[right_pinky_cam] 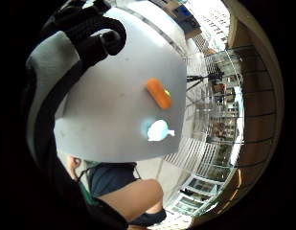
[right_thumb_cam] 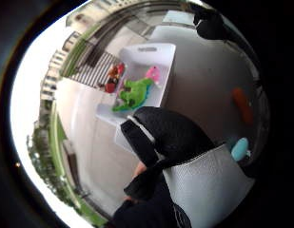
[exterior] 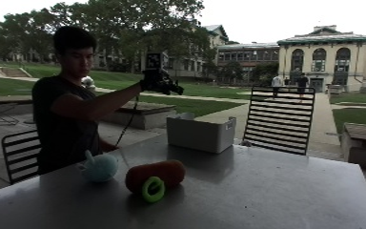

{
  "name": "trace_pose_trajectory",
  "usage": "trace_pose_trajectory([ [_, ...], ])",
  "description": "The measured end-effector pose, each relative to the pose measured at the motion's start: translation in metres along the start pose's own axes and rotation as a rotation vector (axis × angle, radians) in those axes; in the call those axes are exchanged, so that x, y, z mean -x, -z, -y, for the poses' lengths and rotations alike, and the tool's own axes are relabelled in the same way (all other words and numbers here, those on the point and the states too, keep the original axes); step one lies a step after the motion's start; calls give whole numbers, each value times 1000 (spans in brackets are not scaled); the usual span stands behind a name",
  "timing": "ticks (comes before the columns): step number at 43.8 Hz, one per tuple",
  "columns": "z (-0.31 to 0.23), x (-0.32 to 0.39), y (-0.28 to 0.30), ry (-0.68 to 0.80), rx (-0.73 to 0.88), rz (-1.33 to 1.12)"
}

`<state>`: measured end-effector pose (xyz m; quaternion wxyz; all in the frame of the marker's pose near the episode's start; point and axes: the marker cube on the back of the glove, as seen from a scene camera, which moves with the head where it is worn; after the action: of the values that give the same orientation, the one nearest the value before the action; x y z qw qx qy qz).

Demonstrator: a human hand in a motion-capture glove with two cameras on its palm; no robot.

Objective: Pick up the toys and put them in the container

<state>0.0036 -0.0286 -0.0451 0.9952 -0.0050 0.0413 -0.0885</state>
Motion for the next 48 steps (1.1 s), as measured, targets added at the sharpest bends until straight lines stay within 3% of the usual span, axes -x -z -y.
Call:
trace_pose_trajectory([
  [27, -116, -224, -99, -345, 155, 65],
  [48, -175, -270, -241, -450, 349, 139],
])
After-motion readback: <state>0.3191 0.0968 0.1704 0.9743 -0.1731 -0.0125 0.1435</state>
